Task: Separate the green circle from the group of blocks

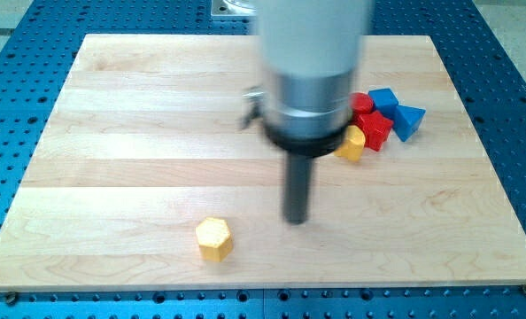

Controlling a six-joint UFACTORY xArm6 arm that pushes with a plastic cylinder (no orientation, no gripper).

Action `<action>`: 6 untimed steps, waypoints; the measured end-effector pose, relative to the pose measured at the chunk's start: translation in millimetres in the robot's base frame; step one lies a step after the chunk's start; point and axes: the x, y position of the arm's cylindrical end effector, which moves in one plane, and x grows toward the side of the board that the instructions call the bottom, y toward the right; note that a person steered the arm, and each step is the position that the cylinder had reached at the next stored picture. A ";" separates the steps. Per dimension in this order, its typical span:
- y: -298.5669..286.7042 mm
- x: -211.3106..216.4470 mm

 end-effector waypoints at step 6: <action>-34.3 -140.5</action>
